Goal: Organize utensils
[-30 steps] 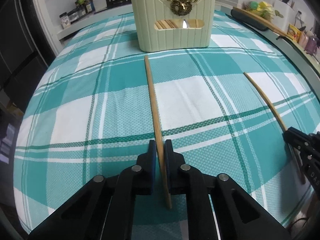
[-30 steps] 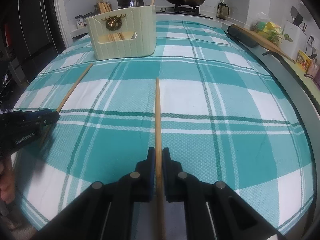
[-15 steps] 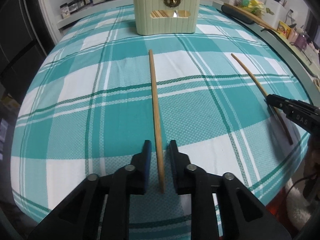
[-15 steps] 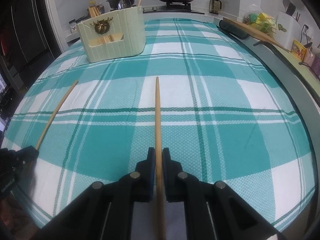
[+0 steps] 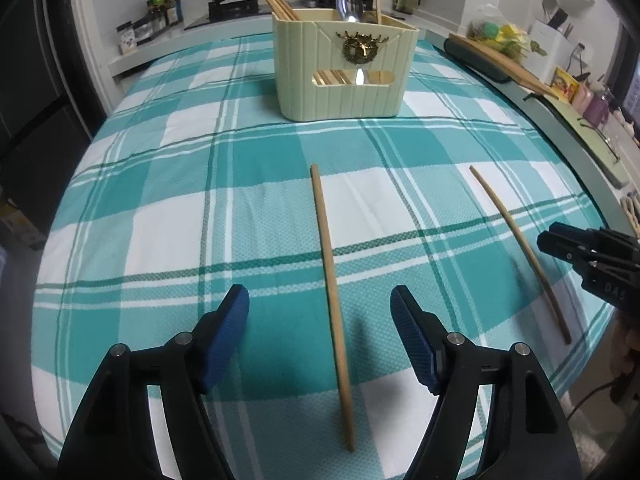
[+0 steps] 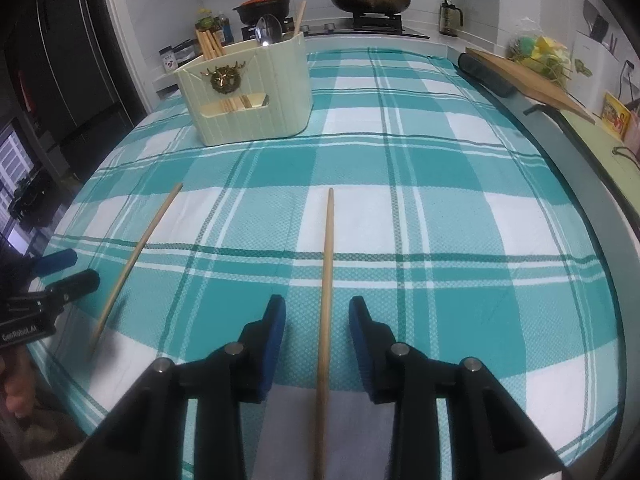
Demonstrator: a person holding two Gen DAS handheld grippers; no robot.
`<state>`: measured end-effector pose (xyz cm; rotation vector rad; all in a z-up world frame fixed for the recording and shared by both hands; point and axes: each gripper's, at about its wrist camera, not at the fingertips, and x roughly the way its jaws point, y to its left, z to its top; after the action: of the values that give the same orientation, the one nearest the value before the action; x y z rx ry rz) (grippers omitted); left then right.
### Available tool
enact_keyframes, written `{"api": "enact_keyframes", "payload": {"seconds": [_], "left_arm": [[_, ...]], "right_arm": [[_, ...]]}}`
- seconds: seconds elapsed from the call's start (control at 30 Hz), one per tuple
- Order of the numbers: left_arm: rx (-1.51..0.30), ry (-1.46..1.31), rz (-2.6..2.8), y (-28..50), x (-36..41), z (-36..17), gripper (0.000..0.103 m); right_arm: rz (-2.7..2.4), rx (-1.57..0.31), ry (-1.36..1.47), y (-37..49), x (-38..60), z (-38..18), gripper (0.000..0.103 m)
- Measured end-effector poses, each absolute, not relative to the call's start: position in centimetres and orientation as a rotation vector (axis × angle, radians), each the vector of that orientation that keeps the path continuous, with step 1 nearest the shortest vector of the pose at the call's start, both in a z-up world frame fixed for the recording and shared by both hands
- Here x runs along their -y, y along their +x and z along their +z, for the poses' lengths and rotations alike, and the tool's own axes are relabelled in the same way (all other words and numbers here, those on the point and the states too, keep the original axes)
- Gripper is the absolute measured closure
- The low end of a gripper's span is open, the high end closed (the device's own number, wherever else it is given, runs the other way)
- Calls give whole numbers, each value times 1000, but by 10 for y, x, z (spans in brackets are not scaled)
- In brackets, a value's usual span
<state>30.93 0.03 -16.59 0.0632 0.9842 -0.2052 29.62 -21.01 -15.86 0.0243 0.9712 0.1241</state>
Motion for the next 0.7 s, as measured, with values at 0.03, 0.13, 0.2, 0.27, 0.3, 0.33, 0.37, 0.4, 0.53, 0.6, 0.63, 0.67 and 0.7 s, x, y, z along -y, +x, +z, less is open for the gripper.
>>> {"api": "enact_keyframes", "payload": {"seconds": [0.03,0.13,0.2,0.27,0.3,0.33,0.37,0.4,0.53,0.6,0.63,0.67,0.7], "left_arm": [[-995,65,-206,316,-2,-168,28],[-1027,63,-207,332,-5,-173,28],[-1042,60,-210,343,-5,-177,28],[-1056,67,-212,355,-3,-182,28],[-1060,74,-204,359,-1,-185,28],[-1062,82,-197,364,0,-187,28],[-1065,91,-191,368,2,-190,28],[-1068,101,-186,371,4,-192,28],[-1090,149,-181,385,11,-202,28],[-1094,146,-177,393,10,-205,26],[-1101,137,-171,396,9,-204,26],[-1108,131,-166,399,8,-204,26],[-1115,127,-164,402,8,-204,28]], "right_arm": [[133,-982,14,301,209,-159,69],[150,-1033,-2,316,209,-163,68],[153,-1061,-14,325,211,-167,68],[149,-1083,-21,334,213,-169,68],[152,-1089,-24,338,213,-171,68],[157,-1100,-33,342,213,-172,68],[158,-1112,-42,347,212,-175,68],[159,-1124,-51,352,210,-177,68],[187,-1178,-73,369,203,-190,68],[190,-1169,-94,376,199,-190,68],[193,-1169,-101,380,198,-189,69],[194,-1174,-103,385,197,-189,69],[195,-1178,-106,390,196,-189,72]]}}
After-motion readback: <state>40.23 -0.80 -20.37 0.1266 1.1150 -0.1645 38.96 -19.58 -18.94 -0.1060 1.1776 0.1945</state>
